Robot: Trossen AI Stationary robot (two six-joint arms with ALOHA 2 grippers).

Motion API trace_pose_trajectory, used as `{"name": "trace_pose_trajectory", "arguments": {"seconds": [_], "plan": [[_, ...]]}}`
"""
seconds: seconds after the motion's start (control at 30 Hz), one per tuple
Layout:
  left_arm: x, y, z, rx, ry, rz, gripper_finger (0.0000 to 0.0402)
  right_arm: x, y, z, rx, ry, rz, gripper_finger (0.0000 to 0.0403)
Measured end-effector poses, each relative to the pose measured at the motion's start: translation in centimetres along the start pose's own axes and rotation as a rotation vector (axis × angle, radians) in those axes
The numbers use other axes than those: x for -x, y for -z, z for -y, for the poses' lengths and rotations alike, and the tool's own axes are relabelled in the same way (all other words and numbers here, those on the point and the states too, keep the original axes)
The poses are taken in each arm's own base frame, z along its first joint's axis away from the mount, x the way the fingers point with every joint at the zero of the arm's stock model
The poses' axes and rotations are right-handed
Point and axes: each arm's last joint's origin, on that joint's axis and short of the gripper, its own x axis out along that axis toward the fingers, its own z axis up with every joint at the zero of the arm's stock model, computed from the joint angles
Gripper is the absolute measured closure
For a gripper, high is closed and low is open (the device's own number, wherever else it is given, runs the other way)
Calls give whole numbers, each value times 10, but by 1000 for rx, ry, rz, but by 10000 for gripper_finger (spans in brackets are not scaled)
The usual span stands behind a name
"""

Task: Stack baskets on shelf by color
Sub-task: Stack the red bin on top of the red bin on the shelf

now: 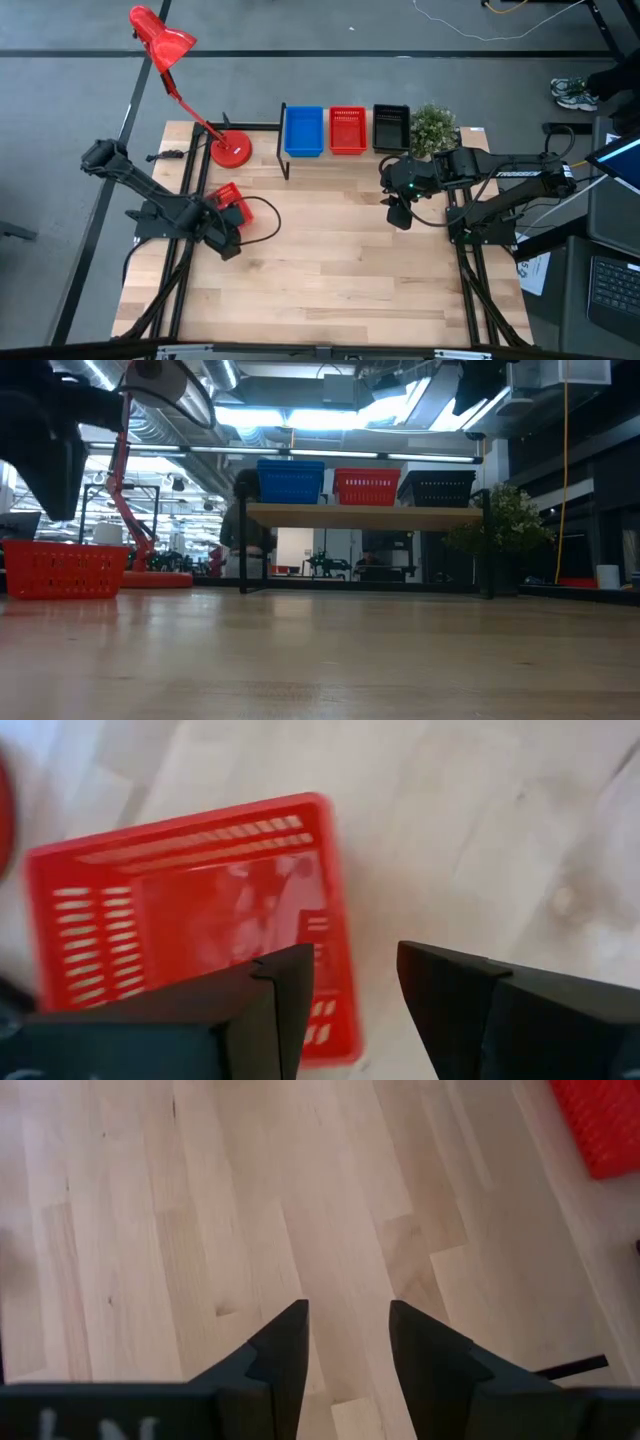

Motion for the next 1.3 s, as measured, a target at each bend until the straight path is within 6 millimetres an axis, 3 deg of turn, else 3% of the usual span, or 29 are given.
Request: {"name": "trace_pose_trajectory", "arguments": {"seconds": [1.03, 1.13, 1.3], "plan": [[-53, 27, -5, 131, 34, -18, 266, 0, 0, 0, 0, 15, 5, 263], [-56, 21, 2, 155, 100, 9, 293, 0, 0, 0, -1, 15, 6, 263], [-62, 1, 20, 89, 257, 139, 383, 0, -1, 0, -1, 13, 12, 263]]}}
